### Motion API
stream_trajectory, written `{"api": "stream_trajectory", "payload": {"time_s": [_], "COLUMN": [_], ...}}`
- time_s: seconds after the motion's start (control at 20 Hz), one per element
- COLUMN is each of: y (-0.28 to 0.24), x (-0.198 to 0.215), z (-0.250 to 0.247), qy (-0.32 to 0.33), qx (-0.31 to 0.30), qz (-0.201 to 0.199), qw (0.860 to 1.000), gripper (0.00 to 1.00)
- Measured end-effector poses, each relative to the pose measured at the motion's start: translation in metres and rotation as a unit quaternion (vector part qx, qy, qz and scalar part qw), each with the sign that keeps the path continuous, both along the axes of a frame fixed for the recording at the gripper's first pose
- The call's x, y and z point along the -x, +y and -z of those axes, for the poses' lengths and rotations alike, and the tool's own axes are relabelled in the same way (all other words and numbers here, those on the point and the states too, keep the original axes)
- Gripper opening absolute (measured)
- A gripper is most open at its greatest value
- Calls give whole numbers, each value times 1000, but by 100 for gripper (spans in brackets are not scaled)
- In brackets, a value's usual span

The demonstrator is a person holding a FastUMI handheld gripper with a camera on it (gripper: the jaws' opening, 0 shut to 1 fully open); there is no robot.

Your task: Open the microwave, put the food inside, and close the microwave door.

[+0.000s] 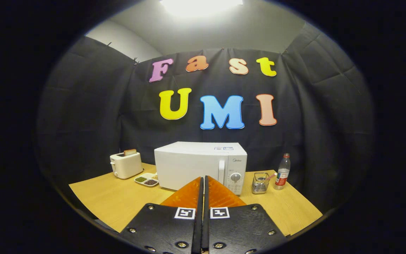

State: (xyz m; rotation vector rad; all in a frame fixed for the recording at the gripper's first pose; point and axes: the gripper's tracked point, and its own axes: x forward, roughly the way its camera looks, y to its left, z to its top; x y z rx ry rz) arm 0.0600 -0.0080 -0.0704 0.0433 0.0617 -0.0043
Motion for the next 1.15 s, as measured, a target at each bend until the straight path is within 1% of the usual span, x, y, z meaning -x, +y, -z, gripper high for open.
{"api": "stream_trajectory", "payload": {"time_s": [0.1, 0.15, 0.3, 0.35, 0.4, 0.45, 0.5, 0.55, 0.75, 0.95, 1.15], "y": [-6, -7, -10, -11, -11, -11, -10, -9, 4, 1, 2], "x": [16, 24, 50, 56, 60, 64, 67, 69, 78, 80, 78], "z": [-12, -15, -29, -37, -42, -44, -45, -46, -48, -51, -49], "qy": [-14, -17, -30, -40, -48, -52, -55, -59, -54, -55, -50], "qx": [-3, 7, 27, 23, 18, 14, 14, 16, 36, 44, 41], "qz": [2, -1, -4, -3, -1, 1, 1, 3, -12, 0, 1], "qw": [1000, 1000, 999, 999, 999, 999, 998, 998, 998, 997, 998], "gripper": [1, 3, 3, 5, 5, 11, 23, 53, 98, 98, 98]}}
